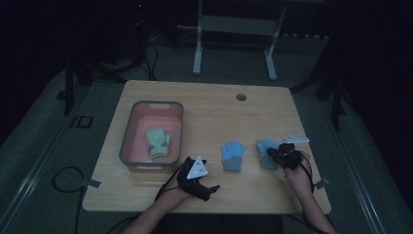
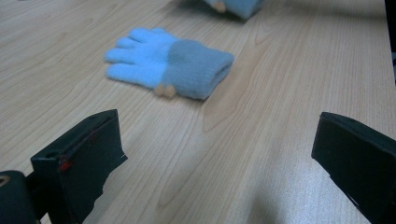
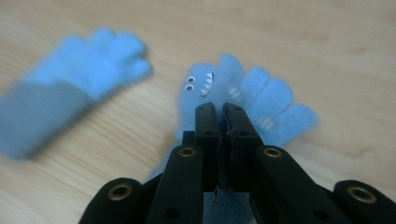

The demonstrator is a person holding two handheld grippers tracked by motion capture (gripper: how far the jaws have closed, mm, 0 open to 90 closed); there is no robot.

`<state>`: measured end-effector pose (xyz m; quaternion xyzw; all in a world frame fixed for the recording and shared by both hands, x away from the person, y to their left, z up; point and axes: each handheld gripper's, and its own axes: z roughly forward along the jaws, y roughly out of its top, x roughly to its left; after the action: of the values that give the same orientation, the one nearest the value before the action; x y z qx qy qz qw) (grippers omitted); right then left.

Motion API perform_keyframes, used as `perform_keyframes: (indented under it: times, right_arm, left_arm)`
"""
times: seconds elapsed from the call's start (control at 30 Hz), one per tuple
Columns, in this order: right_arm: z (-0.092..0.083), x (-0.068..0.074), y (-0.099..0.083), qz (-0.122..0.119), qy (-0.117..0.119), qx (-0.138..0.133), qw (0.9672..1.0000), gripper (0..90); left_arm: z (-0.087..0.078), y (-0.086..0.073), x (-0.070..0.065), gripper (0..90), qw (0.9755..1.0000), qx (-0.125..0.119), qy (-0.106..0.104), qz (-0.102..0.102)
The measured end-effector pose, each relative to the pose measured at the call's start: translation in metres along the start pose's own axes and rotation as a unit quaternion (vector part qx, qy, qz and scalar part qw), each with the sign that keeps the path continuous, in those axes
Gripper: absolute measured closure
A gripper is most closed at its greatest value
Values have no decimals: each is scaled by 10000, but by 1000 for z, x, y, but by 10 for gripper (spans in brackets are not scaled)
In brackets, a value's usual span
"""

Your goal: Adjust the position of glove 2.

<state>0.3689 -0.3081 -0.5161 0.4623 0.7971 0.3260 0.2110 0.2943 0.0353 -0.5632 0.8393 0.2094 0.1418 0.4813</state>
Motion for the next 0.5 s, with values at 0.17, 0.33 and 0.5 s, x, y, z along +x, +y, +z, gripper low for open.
perform_keyframes:
  times: [0.17,0.33,0.5]
  right_arm:
    - [-19,16,22,59,20,-256,9997,855]
    - [-25,40,40,69,128,-381,9992,855]
    - [-22,64,53,154,336,-373,9986,855]
  left_arm:
    - [-1,1,1,21,10000,-2,18,33]
    - [-2,1,1,21,10000,-31,38,41]
    - [-3,2,0,21,10000,-50,30,53]
